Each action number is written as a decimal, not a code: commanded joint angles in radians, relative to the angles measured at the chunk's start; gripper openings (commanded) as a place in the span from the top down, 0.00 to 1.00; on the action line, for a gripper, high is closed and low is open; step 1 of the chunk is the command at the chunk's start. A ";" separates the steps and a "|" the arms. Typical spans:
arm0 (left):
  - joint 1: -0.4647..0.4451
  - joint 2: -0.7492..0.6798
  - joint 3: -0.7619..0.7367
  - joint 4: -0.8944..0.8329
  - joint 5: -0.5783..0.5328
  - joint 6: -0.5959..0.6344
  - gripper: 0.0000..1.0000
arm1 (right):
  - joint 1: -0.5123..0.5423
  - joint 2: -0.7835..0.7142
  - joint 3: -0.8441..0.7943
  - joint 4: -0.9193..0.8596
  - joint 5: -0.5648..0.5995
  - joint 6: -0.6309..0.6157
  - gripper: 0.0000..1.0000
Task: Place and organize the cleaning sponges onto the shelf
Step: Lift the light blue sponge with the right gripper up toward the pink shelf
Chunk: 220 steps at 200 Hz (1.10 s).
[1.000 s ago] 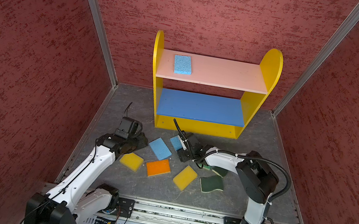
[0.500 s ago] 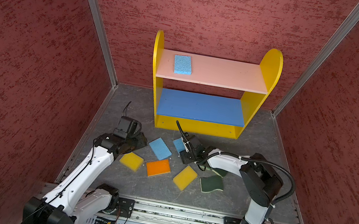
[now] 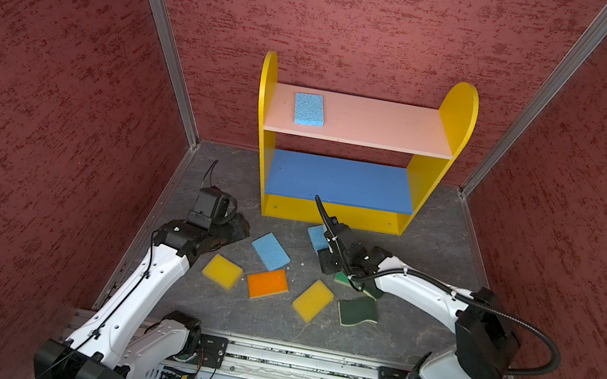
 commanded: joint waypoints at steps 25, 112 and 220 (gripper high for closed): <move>0.006 -0.007 0.028 0.039 0.000 0.011 0.40 | 0.016 -0.102 0.112 -0.129 0.103 0.002 0.38; 0.005 0.101 0.140 0.085 0.016 0.013 0.40 | 0.020 -0.163 0.376 -0.312 0.210 -0.015 0.39; -0.001 0.169 0.199 0.105 0.023 0.010 0.40 | 0.013 -0.165 0.621 -0.369 0.330 -0.106 0.39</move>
